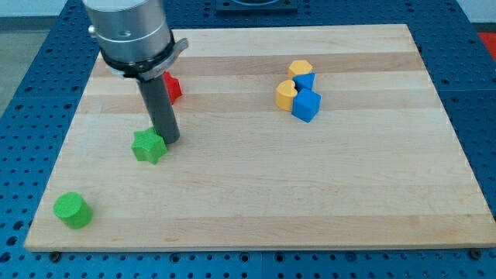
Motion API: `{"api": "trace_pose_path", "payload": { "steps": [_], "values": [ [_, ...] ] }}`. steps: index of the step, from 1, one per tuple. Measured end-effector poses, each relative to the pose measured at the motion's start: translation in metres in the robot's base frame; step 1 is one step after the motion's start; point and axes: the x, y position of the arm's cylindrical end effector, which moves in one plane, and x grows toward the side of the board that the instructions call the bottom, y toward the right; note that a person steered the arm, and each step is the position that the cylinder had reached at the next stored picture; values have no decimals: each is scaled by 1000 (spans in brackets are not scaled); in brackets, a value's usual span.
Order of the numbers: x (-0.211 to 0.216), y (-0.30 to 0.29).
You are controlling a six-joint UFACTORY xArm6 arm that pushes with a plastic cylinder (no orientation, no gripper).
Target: Place the green star on the top right side of the green circle
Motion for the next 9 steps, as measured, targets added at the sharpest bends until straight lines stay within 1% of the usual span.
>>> {"api": "trace_pose_path", "payload": {
  "steps": [2, 5, 6, 8, 9],
  "values": [
    [16, -44],
    [65, -64],
    [70, -64],
    [30, -55],
    [30, -55]
  ]
}}
